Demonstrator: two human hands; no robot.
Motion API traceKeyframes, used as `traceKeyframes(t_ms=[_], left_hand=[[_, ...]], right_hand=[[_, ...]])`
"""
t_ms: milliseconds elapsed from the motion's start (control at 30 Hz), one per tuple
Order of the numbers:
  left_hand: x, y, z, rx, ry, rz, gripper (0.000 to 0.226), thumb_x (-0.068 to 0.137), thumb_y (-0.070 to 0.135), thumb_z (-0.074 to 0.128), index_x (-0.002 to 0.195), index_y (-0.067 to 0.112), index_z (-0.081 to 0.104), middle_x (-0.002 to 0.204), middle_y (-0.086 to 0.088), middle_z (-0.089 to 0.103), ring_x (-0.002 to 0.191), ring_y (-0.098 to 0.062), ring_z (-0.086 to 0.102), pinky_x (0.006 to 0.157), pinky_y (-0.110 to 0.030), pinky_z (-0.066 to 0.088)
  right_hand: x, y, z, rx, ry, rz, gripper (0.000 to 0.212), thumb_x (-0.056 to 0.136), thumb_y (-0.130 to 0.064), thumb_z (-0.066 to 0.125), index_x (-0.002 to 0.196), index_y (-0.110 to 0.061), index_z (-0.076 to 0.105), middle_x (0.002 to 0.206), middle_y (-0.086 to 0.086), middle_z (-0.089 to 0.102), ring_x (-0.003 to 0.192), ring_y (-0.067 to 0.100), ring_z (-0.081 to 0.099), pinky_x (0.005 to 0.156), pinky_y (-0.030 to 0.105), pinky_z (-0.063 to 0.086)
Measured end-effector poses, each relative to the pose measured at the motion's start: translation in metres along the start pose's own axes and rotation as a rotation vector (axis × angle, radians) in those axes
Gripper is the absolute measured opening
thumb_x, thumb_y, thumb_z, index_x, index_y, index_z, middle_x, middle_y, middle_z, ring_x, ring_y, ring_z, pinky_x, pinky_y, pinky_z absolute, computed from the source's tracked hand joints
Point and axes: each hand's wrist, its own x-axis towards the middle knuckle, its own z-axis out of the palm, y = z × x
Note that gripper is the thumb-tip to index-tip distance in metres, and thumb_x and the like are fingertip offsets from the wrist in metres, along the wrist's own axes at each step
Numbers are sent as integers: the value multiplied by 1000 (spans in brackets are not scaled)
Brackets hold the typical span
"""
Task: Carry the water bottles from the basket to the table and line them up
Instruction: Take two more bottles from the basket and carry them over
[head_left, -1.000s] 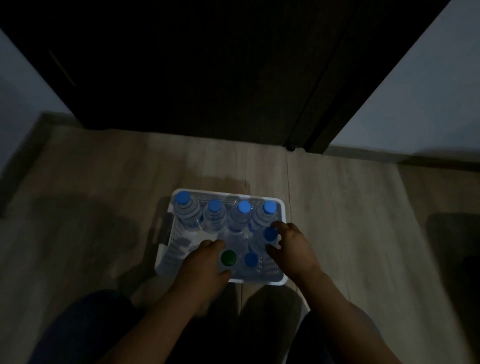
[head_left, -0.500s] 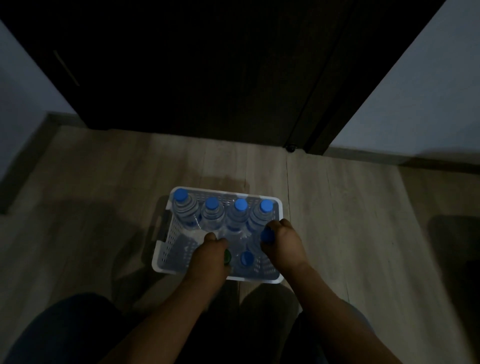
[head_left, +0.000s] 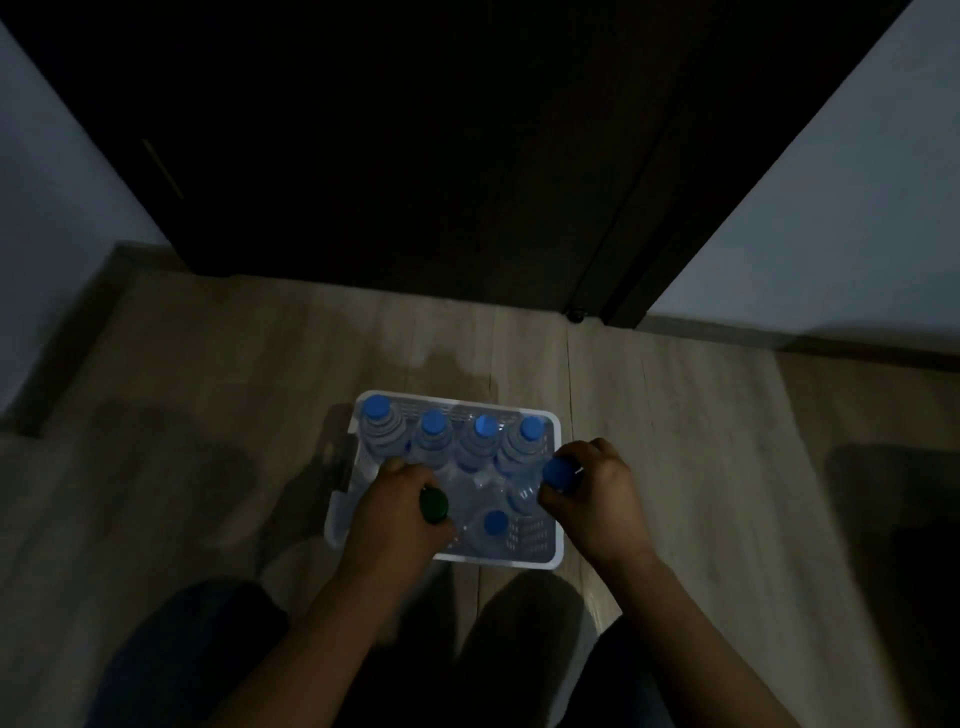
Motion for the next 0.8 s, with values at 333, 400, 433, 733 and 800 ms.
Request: traceKeyframes(t_ms=[333, 400, 433, 733, 800], left_hand=[[-83, 116, -147, -12, 86, -77, 28, 68, 17, 78, 78, 24, 52, 82, 15, 43, 72, 1, 45, 62, -11, 33], [-103, 143, -179, -10, 79, -66, 27, 68, 17, 77, 76, 24, 52, 78, 18, 40, 67, 4, 42, 57, -7, 28], [-113, 155, -195, -2, 75, -66, 27, 68, 18, 77, 76, 24, 52, 79, 16, 40, 66, 4, 41, 56, -7, 27], [-209, 266, -347, -35, 63, -91, 23, 65, 19, 78, 78, 20, 59, 87, 10, 53, 68, -1, 52, 55, -8, 31], [-226, 288, -379, -42, 69, -77, 22, 64, 20, 78, 76, 19, 59, 85, 8, 55, 66, -1, 53, 53, -8, 31]], right_hand=[[-66, -123, -153, 14, -15, 1, 33, 72, -17, 78, 102, -15, 63, 100, -3, 55, 80, 10, 58, 69, 17, 51], [-83, -151, -185, 21, -21, -8, 34, 72, -17, 78, 103, -16, 63, 101, -4, 55, 80, 9, 58, 69, 18, 52], [-92, -167, -201, 23, -29, -14, 34, 72, -17, 78, 103, -16, 63, 102, -5, 55, 80, 9, 59, 69, 18, 52], [-170, -296, -343, 8, -46, -59, 35, 71, -23, 79, 102, -21, 63, 98, -13, 52, 72, 0, 56, 62, 1, 46], [-184, -322, -372, 12, -48, -62, 34, 69, -28, 78, 99, -27, 61, 96, -15, 51, 73, 1, 57, 59, 6, 48]])
